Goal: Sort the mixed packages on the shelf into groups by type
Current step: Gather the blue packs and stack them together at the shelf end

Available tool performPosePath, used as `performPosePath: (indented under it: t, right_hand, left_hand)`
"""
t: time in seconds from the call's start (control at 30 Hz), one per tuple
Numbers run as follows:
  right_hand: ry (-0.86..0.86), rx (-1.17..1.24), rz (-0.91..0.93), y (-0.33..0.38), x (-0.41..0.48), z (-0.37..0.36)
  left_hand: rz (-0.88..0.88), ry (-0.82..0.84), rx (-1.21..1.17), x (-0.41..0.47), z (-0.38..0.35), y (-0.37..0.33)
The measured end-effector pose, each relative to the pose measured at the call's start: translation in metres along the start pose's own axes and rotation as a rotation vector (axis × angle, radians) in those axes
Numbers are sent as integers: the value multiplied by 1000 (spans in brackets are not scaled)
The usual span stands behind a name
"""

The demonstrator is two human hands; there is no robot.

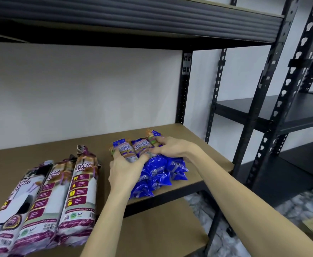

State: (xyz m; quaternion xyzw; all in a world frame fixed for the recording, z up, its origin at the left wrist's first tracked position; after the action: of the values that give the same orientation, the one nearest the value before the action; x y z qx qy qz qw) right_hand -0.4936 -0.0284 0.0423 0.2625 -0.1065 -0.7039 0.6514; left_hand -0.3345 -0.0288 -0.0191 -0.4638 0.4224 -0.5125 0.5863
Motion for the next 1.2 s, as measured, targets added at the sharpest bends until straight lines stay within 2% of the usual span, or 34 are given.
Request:
performPosePath:
  t: [0.17,0.3,0.5,0.63,0.77,0.87,1.2]
  right_hand:
    - [42,-126,-7,12,9,-3]
    - [-83,2,-54,-2,9,8]
    - [-42,271,-102,-21,3,-7]
    - [-96,295,-94,-26,2,-9]
    - [-149,516,-219,-36,3,-10]
    - [-135,492,-244,-37,5,-8]
    - [-131,521,-253,-42,7,-8]
  left_hand:
    - [30,-34,-35,6,7,4]
    - [-27,-24,8,4,6,0]
    - [-68,-29,38,-5,0,1]
    - [-47,-49,8,-10,1,4]
    - [-49,-16,17,-6,0,0]
    - [-87,2,33,-10,-3,-1]
    - [-36,53,99,-13,-3,-2]
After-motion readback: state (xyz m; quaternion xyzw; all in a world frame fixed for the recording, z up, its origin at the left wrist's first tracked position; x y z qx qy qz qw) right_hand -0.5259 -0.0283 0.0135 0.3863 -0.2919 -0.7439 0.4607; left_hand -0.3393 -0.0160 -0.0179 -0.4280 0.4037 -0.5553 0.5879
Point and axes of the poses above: each hand's wrist, its own x-axis towards the middle knuckle, its own z-axis out of the back of the hand, y = z × x, the point moved 3 cm from there along x, towards the middle knuckle, and after that the axes turned 6 degrees about -x, right-handed, at the moved point
